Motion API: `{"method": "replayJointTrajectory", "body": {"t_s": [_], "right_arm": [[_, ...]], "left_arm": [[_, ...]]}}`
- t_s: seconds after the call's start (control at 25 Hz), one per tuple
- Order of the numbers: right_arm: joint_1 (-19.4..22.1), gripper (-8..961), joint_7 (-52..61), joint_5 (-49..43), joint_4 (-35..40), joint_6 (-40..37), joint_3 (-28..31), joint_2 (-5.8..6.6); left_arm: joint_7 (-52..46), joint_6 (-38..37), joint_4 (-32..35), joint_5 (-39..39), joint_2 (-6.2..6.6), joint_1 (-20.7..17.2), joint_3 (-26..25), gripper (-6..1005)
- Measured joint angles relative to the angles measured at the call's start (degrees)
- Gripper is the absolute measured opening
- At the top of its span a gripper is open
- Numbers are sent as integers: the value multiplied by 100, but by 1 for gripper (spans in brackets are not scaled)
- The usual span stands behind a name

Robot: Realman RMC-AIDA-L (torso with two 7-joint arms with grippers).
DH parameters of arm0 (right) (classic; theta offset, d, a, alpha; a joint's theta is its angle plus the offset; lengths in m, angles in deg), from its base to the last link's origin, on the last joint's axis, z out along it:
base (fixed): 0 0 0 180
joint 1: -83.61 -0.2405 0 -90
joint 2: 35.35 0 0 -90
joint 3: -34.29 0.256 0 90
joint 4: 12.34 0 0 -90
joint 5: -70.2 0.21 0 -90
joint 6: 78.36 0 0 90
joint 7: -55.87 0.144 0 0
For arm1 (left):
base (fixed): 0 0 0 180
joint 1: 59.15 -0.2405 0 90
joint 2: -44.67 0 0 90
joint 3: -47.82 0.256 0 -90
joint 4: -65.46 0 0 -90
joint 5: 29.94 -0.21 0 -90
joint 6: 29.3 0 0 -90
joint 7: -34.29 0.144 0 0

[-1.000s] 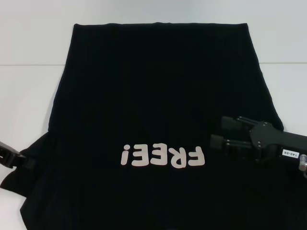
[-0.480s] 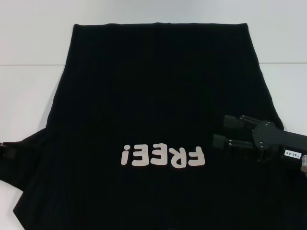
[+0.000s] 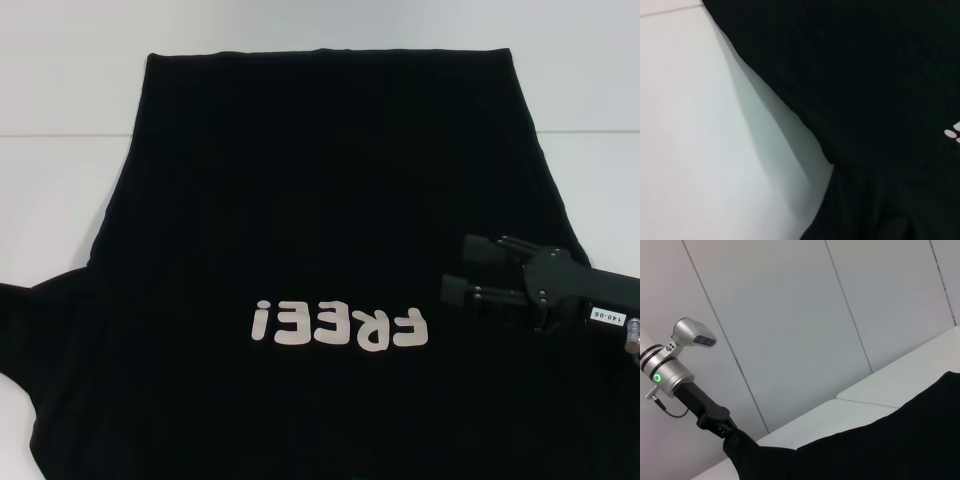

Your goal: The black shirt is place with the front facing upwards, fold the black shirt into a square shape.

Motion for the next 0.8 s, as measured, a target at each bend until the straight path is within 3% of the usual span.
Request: {"method": "replayJointTrajectory", "body": {"t_s": [0.48,0.8], "right_arm": [[19,944,-49,-1,17,2,37,0],[100,945,-288,8,22,-15,67,0]], "left_arm": [[-341,-511,162,26,62,219,-126,51],[-852,-1111,112,41,-166,551,-96,57]]}}
